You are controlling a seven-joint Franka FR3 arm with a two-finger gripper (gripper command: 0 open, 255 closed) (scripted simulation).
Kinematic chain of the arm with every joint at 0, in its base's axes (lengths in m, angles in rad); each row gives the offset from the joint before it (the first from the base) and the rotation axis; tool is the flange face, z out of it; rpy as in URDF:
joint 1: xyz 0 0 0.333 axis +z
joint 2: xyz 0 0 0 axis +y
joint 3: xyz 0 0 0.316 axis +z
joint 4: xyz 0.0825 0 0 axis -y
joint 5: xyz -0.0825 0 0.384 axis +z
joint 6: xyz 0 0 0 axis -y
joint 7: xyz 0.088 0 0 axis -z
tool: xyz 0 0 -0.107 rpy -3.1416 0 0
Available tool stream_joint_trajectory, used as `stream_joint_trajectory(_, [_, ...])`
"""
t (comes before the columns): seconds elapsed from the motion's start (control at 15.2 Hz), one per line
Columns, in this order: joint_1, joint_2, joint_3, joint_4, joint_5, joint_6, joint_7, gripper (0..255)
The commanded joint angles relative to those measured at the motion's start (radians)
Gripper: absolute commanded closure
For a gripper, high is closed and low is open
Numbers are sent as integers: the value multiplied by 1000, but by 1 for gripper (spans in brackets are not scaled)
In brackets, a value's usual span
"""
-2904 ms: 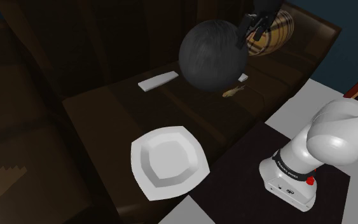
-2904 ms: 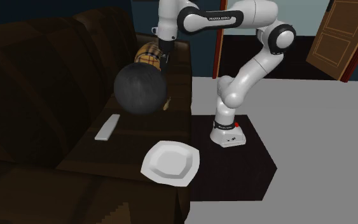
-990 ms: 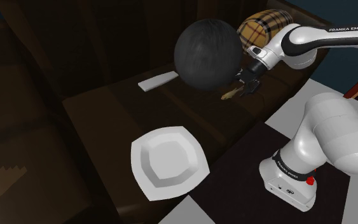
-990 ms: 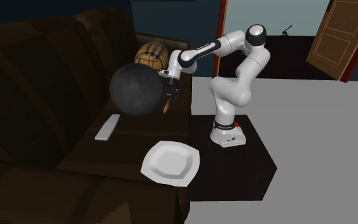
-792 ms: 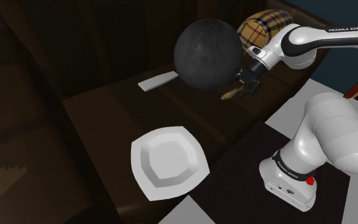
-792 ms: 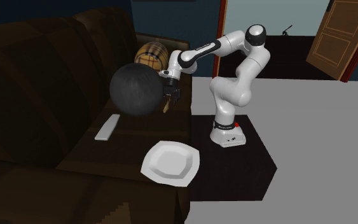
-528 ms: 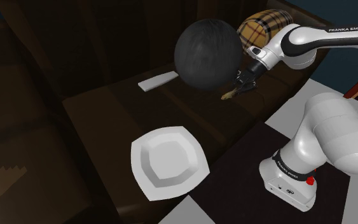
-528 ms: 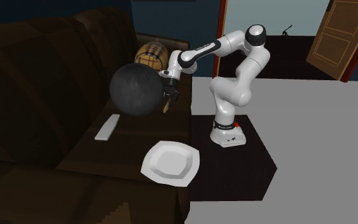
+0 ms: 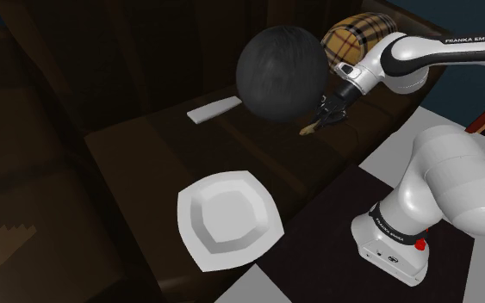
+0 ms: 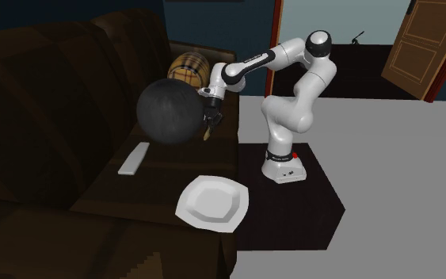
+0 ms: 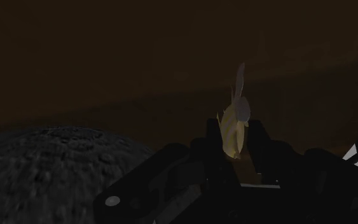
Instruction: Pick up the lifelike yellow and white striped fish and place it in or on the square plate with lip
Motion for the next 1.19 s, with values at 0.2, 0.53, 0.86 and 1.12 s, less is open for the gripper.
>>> stream_joint_trajectory(0.2, [-22, -24, 58, 19, 19, -50, 28, 255])
stream_joint_trajectory(0.53, [-41, -51, 123, 47, 43, -110, 62, 255])
stream_joint_trajectory(0.86, [-51, -73, 182, 81, 69, -168, 95, 255])
stream_joint_trajectory(1.12, [-57, -92, 237, 76, 91, -182, 133, 255])
